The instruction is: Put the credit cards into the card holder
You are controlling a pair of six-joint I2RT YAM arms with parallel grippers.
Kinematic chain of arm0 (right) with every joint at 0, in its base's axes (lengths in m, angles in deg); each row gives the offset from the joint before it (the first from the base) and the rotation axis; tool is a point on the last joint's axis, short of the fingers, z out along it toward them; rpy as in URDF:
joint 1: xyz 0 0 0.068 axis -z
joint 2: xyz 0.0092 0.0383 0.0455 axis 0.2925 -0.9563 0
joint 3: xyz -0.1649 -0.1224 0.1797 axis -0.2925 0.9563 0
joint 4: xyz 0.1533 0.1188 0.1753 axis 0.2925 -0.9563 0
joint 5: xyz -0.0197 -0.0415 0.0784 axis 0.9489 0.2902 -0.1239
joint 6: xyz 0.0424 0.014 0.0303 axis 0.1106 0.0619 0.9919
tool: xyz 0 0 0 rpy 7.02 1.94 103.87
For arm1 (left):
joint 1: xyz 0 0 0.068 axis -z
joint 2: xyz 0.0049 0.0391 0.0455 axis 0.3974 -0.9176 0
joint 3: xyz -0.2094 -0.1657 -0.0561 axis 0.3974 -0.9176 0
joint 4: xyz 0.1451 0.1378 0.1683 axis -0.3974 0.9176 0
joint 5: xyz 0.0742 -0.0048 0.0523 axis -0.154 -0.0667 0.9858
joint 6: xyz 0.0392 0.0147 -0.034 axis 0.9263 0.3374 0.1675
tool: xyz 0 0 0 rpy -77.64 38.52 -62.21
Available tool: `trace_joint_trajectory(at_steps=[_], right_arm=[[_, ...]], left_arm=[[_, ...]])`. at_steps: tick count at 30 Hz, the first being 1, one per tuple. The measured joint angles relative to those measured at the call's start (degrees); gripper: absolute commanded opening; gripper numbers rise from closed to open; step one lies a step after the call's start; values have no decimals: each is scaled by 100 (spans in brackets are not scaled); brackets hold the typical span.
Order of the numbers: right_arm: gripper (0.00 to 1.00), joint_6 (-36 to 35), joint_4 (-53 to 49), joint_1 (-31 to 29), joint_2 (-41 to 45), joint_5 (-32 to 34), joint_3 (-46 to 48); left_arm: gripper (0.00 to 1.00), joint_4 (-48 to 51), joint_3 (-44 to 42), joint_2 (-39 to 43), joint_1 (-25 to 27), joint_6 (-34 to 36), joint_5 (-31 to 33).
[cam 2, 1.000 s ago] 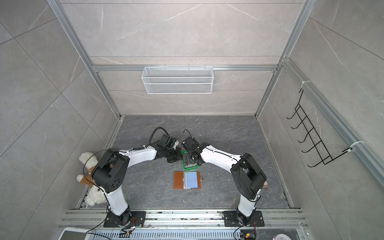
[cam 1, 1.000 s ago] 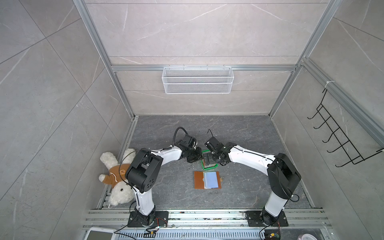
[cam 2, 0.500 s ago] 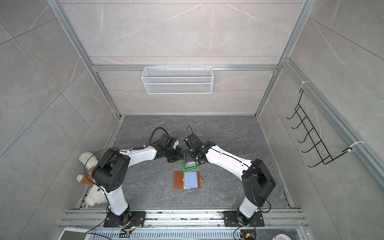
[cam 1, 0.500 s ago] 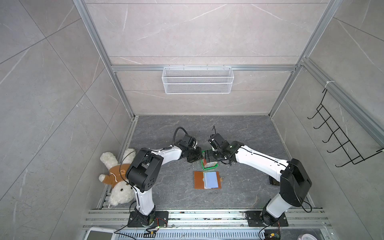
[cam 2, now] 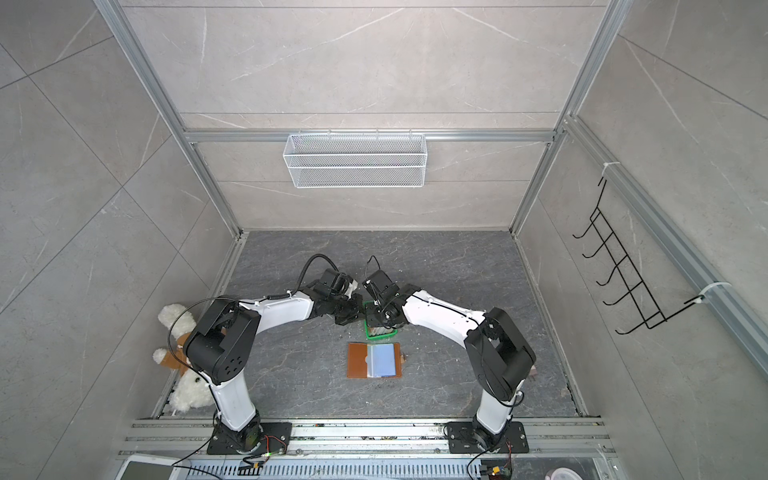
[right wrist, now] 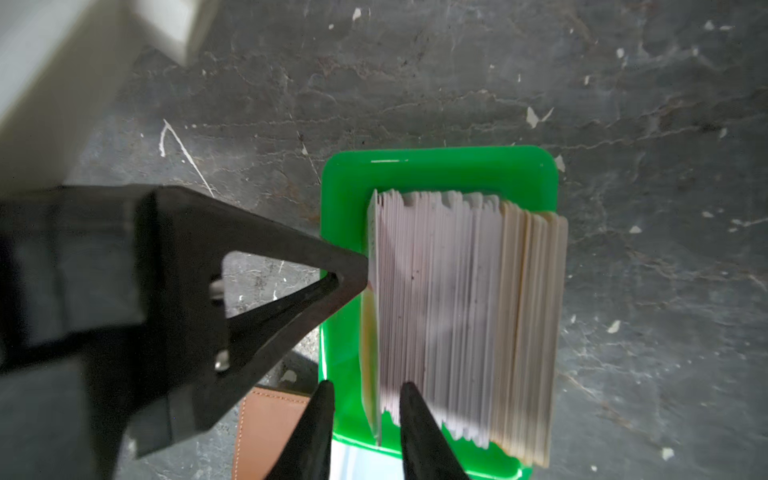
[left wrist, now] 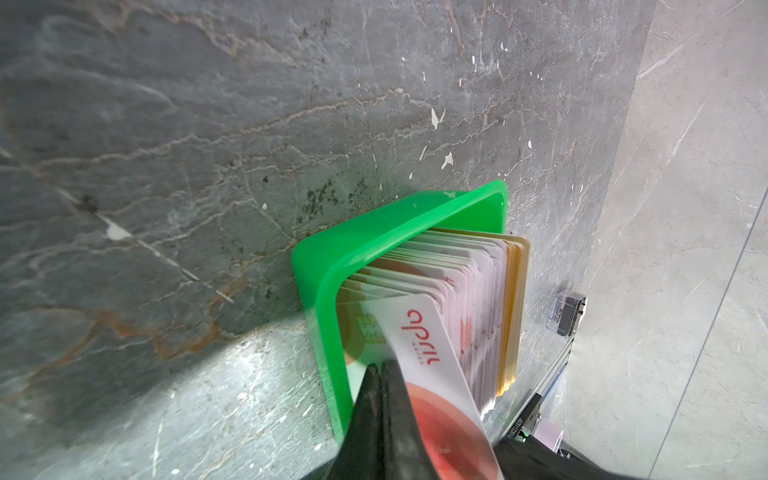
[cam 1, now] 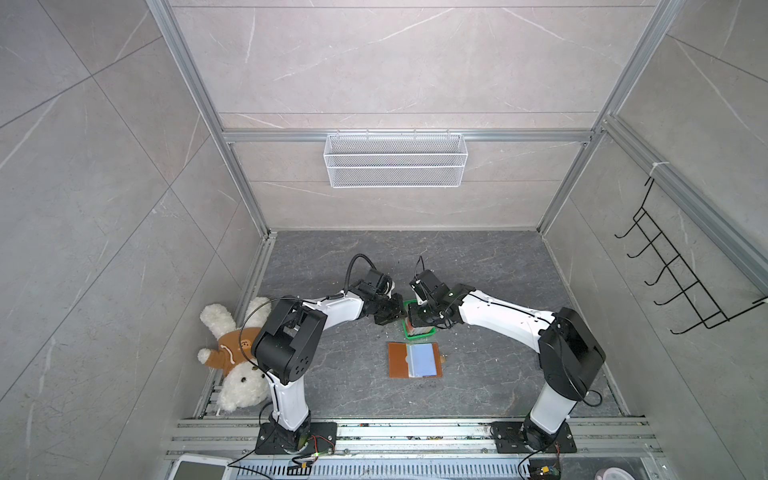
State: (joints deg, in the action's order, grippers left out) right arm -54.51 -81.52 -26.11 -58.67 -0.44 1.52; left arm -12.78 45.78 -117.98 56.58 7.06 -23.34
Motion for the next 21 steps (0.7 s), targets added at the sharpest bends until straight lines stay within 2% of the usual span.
trace_joint_trajectory(at_steps=[11,16,21], right_arm=[[7,-42,20,0,-59,7,-28],[2,-13,55,0,136,22,94],[0,48,175,0,772,-20,520]], left_arm=[[0,2,0,2,-4,2,-50],[9,28,-33,127,-2,2,-50],[18,31,-273,772,11,4,-50]])
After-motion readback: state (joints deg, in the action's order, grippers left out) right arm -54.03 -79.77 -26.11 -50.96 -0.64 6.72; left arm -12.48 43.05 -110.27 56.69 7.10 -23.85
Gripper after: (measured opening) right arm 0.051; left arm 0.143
